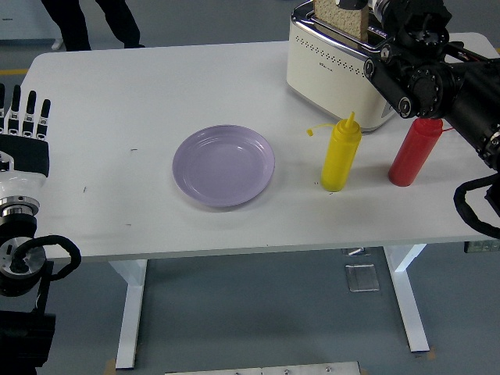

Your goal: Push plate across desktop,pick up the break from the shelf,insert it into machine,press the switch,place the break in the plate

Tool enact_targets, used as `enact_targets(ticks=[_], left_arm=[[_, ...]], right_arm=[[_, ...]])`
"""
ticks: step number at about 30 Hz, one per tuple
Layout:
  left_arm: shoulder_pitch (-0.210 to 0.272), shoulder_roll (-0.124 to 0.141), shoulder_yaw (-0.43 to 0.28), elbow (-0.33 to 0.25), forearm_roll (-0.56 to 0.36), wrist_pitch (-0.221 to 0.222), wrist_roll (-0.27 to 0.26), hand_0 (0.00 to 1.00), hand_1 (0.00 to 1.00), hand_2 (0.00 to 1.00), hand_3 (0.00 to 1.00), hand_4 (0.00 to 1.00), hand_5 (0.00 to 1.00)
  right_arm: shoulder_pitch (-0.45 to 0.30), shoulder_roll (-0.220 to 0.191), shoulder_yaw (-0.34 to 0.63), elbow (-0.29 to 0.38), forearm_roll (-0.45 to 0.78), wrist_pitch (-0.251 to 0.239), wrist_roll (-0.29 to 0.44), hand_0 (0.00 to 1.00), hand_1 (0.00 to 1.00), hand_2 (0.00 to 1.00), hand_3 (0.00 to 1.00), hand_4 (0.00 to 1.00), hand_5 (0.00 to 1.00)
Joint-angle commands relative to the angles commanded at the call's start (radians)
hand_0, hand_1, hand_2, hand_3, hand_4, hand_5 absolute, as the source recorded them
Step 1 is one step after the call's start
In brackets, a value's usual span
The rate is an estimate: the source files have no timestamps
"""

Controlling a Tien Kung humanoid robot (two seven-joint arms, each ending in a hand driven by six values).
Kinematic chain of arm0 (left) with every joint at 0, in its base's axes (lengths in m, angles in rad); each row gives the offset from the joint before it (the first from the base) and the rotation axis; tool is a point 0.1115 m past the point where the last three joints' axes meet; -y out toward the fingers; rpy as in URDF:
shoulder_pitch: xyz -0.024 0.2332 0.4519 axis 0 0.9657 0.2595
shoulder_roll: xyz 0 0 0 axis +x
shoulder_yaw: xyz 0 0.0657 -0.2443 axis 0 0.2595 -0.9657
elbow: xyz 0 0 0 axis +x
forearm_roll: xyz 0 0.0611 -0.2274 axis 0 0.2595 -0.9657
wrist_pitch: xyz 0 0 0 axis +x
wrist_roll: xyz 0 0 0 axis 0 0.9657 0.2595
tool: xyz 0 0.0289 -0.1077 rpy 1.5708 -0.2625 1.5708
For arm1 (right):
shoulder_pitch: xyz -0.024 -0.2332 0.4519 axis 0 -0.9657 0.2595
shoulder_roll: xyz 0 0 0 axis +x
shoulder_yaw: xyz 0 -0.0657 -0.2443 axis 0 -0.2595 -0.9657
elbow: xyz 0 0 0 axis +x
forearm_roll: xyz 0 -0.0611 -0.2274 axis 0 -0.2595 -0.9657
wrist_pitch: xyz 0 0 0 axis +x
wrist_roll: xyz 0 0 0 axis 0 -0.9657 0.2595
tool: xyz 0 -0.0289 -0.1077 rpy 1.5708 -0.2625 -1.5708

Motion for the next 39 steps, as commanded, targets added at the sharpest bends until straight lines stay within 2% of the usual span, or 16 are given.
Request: enact_targets(ticks=[1, 9, 15, 20, 30, 39], left_arm=[[0.001, 0.000, 0.000, 0.000, 0.000, 0.000, 0.000, 0.847, 0.846, 0.848, 0.789, 0.559, 0.998], [0.004, 0.000, 0.000, -0.001, 0.000, 0.000, 0.000, 0.848, 0.847, 0.849, 0.788, 0.560, 0.998], [0.011, 0.000, 0.001, -0.002, 0.000, 0.000, -0.001, 0.847, 0.847, 0.848, 0.788, 0.561, 0.998], [0.015, 0.000, 0.002, -0.002, 0.000, 0.000, -0.001, 0.847, 0.847, 0.848, 0.788, 0.561, 0.998], [0.021, 0.000, 0.000, 0.001, 0.002, -0.001, -0.001, 0.848, 0.846, 0.848, 0.789, 0.561, 0.998], [0.019, 0.000, 0.000, 0.006, 0.004, 0.000, 0.000, 0.847, 0.847, 0.848, 0.788, 0.561, 0.998]], right_arm=[[0.006, -0.009, 0.011, 0.007, -0.010, -0.005, 0.001, 0.210, 0.333, 0.412, 0.487, 0.322, 0.174], [0.043, -0.074, 0.087, 0.081, -0.079, -0.024, 0.002, 0.208, 0.330, 0.409, 0.484, 0.328, 0.186], [0.052, -0.129, 0.150, 0.200, -0.108, -0.018, -0.009, 0.209, 0.329, 0.408, 0.484, 0.357, 0.191], [0.044, -0.165, 0.176, 0.330, -0.084, -0.002, -0.030, 0.210, 0.331, 0.409, 0.485, 0.359, 0.180], [0.032, -0.197, 0.075, 0.616, 0.094, 0.069, -0.078, 0.212, 0.332, 0.410, 0.485, 0.331, 0.164], [0.010, -0.189, -0.095, 0.835, 0.307, 0.180, -0.111, 0.214, 0.332, 0.410, 0.485, 0.310, 0.176]])
